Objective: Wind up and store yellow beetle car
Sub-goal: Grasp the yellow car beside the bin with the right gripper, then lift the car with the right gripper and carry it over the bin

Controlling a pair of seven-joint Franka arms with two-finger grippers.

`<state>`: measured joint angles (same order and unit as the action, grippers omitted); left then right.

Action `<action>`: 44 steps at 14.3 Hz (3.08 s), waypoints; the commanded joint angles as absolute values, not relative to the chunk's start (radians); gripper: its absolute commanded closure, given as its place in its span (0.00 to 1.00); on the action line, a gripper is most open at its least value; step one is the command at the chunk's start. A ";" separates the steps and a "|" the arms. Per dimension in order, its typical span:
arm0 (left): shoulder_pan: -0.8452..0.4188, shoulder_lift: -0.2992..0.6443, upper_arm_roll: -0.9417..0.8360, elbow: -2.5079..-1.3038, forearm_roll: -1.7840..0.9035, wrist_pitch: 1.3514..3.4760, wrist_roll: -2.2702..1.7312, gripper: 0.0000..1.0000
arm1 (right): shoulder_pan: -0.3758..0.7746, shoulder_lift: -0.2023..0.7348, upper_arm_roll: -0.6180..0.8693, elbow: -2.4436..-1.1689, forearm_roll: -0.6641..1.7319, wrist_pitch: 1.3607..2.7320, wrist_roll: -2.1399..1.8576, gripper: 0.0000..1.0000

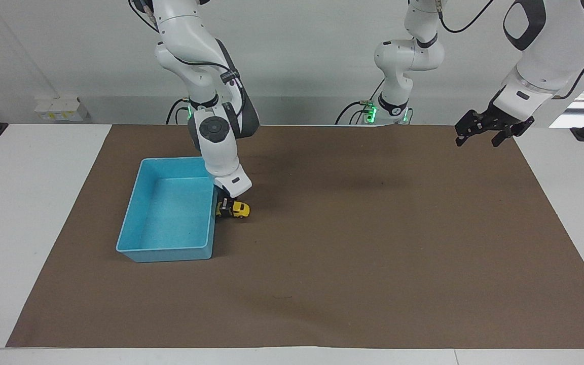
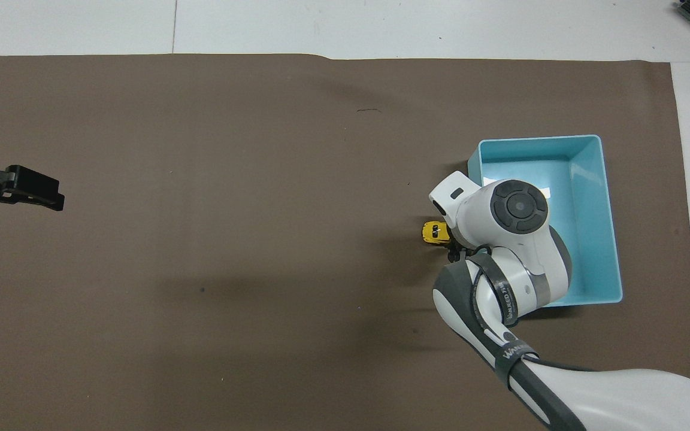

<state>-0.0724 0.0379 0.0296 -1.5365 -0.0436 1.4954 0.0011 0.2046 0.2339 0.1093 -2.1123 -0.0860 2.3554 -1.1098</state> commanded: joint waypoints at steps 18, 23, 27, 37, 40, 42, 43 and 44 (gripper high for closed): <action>-0.058 0.038 0.018 -1.522 -0.023 1.491 0.015 0.00 | 0.245 0.192 0.115 -1.882 -0.095 2.068 -1.071 0.98; -0.058 0.038 0.018 -1.522 -0.023 1.491 0.015 0.00 | 0.230 0.146 0.109 -1.868 -0.091 2.000 -1.086 0.98; -0.058 0.038 0.018 -1.522 -0.023 1.491 0.015 0.00 | 0.173 0.120 0.103 -1.868 -0.083 1.970 -1.199 0.98; -0.058 0.038 0.018 -1.522 -0.023 1.491 0.015 0.00 | -0.037 0.034 0.103 -2.015 -0.051 1.971 -1.486 0.97; -0.058 0.038 0.018 -1.522 -0.023 1.491 0.015 0.00 | -0.057 0.009 0.101 -2.088 -0.051 2.032 -1.503 0.97; -0.058 0.038 0.018 -1.522 -0.023 1.491 0.015 0.00 | -0.064 0.015 0.101 -2.130 -0.051 2.103 -1.506 0.97; -0.058 0.038 0.018 -1.522 -0.023 1.491 0.015 0.00 | -0.064 0.018 0.101 -2.146 -0.051 2.130 -1.506 0.97; -0.058 0.038 0.018 -1.522 -0.023 1.491 0.015 0.00 | -0.066 0.021 0.101 -2.161 -0.051 2.157 -1.509 0.97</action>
